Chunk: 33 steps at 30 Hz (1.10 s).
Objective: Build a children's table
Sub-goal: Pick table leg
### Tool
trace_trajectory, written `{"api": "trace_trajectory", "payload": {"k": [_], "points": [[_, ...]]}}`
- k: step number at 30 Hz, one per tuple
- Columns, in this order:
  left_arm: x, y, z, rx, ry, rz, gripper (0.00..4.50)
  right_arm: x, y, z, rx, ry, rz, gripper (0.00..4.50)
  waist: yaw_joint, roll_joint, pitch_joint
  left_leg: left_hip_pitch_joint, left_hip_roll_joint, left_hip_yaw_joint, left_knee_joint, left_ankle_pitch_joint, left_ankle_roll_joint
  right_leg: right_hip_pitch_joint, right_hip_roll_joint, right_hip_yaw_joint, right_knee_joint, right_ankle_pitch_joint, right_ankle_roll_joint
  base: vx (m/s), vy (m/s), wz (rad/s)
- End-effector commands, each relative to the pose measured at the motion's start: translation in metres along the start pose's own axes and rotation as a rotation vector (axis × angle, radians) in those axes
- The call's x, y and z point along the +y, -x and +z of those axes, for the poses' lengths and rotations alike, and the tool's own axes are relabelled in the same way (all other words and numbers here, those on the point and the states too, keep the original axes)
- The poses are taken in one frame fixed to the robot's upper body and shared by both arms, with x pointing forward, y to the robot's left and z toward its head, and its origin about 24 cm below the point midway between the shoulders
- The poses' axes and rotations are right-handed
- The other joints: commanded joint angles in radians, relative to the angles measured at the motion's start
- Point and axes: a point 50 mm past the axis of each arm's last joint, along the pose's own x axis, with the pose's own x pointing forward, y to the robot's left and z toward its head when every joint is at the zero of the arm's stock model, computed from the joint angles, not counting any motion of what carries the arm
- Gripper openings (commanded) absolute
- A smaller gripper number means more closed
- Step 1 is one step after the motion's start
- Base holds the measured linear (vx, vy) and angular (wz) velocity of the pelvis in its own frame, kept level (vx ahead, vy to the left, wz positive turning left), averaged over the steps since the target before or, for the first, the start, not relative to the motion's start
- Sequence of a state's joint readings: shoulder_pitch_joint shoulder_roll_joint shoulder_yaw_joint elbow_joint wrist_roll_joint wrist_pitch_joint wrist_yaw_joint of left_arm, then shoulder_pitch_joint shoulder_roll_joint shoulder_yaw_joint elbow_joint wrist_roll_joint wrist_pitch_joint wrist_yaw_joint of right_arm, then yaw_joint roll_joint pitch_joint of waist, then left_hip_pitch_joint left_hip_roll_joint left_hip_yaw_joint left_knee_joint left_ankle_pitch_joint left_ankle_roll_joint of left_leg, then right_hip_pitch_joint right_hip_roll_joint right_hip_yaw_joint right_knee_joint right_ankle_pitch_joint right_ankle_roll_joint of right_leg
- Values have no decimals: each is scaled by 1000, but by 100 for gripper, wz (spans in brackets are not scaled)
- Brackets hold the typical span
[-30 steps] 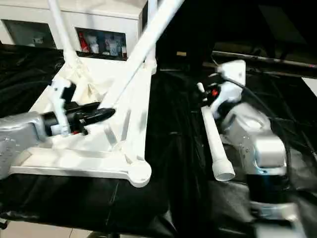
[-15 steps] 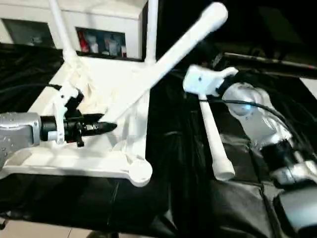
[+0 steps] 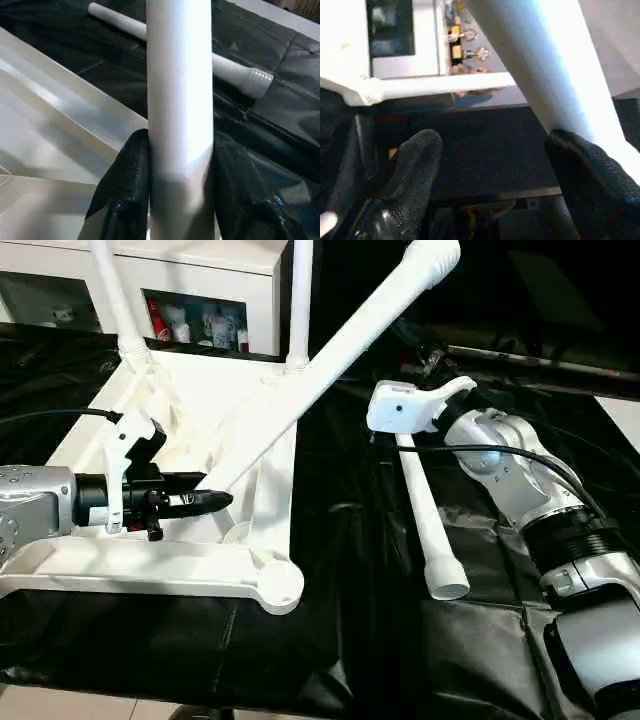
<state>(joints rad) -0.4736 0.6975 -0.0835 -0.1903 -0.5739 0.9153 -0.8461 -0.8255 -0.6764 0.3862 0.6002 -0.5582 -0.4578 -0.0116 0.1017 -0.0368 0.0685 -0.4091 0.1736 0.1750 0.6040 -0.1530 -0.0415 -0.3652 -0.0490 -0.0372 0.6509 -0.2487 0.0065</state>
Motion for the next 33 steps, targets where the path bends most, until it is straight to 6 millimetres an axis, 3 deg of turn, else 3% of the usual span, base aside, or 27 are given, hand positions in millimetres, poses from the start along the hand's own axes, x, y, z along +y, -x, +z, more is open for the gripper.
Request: {"api": "trace_trajectory", "payload": {"k": [1,9,11,13,19,26,33], "points": [[0,0,2,-1,-10,-1,141,-16,-3,3,-34,17,-88,371,-2,-2,-75,36,45,-10,-54,-128,-32,30,-72,44,-60,48,-177,0,0,0],[3,2,-1,1,7,12,141,-21,-1,2,-50,30,-138,371,-3,-4,-74,37,44,-10,-53,-136,-33,29,-72,45,-61,35,-168,0,0,0],[4,2,-1,4,7,13,141,-20,0,0,-47,36,-133,371,-4,-10,-74,37,44,-9,-53,-137,-32,29,-71,44,-61,35,-167,0,0,0],[4,2,-2,4,8,14,141,-19,0,-1,-47,36,-133,371,-3,-7,-74,37,44,-9,-52,-138,-31,28,-72,45,-61,33,-169,0,0,0],[-12,8,1,40,-65,-97,141,-6,-2,-13,20,61,-25,371,-8,-12,-71,36,45,-10,-54,-163,-45,27,-72,44,-63,-4,-170,0,0,0],[-12,11,-1,75,-81,-103,141,-3,-3,-17,36,71,1,371,-14,-14,-71,38,44,-10,-54,-174,-57,25,-70,44,-61,2,-173,0,0,0],[-3,14,3,49,-102,-33,141,8,2,-20,47,26,56,307,-15,-14,-72,37,44,-10,-53,-182,-61,26,-70,45,-62,10,-173,0,0,0]]}}
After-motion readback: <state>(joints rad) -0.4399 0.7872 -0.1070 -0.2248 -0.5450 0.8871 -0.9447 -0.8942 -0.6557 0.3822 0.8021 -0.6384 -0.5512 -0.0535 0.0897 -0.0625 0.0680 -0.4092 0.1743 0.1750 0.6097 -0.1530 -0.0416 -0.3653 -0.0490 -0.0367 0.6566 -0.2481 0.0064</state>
